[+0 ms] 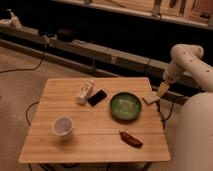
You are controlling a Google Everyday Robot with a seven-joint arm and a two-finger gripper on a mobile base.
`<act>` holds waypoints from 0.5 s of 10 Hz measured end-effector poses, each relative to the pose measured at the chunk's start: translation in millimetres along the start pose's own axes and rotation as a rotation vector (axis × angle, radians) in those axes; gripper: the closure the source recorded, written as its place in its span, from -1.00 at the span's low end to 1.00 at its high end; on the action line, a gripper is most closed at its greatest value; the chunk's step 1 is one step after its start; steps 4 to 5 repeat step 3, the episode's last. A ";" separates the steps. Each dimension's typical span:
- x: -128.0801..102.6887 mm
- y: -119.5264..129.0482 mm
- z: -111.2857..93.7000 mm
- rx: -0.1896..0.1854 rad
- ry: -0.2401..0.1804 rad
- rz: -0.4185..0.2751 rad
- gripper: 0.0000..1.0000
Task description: Move the arm in a circular motion
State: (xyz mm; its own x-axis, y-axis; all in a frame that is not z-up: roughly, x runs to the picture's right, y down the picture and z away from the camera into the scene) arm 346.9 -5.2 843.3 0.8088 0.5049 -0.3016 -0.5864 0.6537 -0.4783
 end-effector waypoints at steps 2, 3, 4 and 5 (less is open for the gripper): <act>-55.3 6.5 12.4 0.000 0.045 -0.082 -0.60; -84.7 16.1 17.1 0.004 0.066 -0.140 -0.60; -84.7 16.1 17.1 0.004 0.066 -0.140 -0.60; -84.7 16.1 17.1 0.004 0.066 -0.140 -0.60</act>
